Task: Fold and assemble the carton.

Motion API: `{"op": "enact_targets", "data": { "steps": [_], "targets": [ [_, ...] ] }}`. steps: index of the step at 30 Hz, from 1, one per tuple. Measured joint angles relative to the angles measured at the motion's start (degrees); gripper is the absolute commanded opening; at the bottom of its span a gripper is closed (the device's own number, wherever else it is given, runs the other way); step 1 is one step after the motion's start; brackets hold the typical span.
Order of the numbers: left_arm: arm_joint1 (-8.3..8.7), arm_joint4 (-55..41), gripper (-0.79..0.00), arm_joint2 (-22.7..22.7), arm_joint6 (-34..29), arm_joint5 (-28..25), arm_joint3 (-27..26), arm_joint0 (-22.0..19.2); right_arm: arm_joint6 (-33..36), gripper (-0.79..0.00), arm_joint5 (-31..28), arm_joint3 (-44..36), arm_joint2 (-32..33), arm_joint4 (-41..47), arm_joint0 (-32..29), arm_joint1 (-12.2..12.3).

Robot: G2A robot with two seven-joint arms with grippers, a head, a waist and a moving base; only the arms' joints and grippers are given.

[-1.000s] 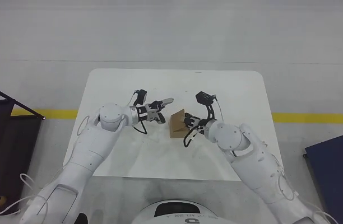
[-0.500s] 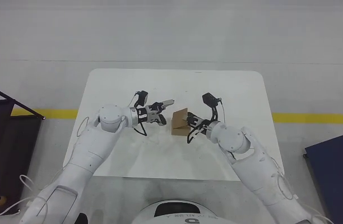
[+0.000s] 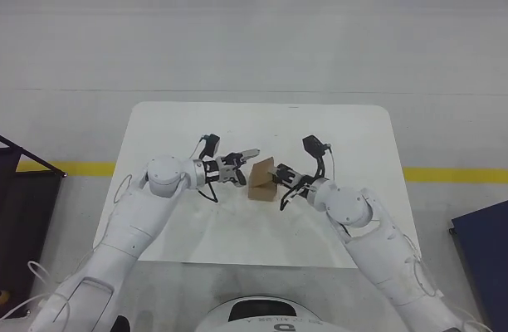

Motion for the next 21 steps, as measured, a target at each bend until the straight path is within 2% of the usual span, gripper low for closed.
{"op": "enact_targets", "data": {
  "steps": [5, 10, 14, 18, 19, 21],
  "targets": [
    [0.6, 6.5, 0.0, 0.6, 2.4, 3.7, -2.8, 1.0, -4.5, 0.0, -0.9, -3.5, 4.2, 0.0, -4.9, 0.7],
    [0.79, 11.2, 0.0, 2.0, 3.2, 7.3, -4.2, 1.0, -4.9, 0.0, -5.8, -2.3, 9.2, 5.2, -8.4, 1.1],
    [0.71, 13.5, 0.0, 3.3, 3.1, 9.6, -4.1, 0.4, -2.2, 0.0, -11.4, 3.3, 9.3, 13.0, -7.8, 0.8],
    [0.63, 14.8, 0.0, 4.3, 2.7, 10.5, -4.4, -0.1, 0.1, 0.0, -15.0, 11.8, 6.4, 19.1, -4.1, -0.1],
    [0.61, 15.0, 0.0, 4.4, 2.6, 10.7, -4.4, -0.2, 0.6, -0.049, -15.5, 13.6, 5.7, 20.6, -3.2, -0.4],
    [0.58, 15.2, 0.0, 4.7, 2.6, 11.0, -4.5, -0.3, 1.8, -0.086, -16.8, 17.3, 4.6, 24.4, -1.3, -0.9]
  ]
}}
